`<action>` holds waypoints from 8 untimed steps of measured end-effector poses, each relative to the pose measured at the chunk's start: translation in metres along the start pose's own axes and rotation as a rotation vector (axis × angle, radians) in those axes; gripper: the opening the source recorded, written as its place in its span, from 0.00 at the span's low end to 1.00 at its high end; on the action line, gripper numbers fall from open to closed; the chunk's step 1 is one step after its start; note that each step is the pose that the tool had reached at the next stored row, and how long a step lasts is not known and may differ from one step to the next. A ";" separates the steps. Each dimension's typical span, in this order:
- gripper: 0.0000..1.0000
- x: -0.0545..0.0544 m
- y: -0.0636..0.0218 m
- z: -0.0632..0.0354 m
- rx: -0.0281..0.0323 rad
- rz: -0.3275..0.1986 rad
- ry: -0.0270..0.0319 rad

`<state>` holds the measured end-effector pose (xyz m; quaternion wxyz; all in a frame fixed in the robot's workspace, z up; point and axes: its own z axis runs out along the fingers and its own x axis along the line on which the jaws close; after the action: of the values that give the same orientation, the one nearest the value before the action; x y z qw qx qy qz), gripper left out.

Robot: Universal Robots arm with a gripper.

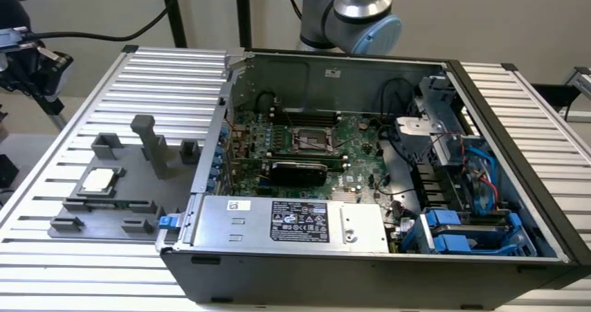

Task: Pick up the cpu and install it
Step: 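Reach for the cpu, then pick up the cpu and move it towards the insertion slot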

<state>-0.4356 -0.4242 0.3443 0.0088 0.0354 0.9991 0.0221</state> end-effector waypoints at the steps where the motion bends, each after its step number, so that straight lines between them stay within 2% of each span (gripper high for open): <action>1: 0.11 0.000 0.0000 0.0000 0.0000 0.000 0.0001; 8: 0.11 0.000 0.0000 0.0000 0.0000 0.000 0.0000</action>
<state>-0.4356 -0.4242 0.3443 0.0088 0.0354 0.9991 0.0221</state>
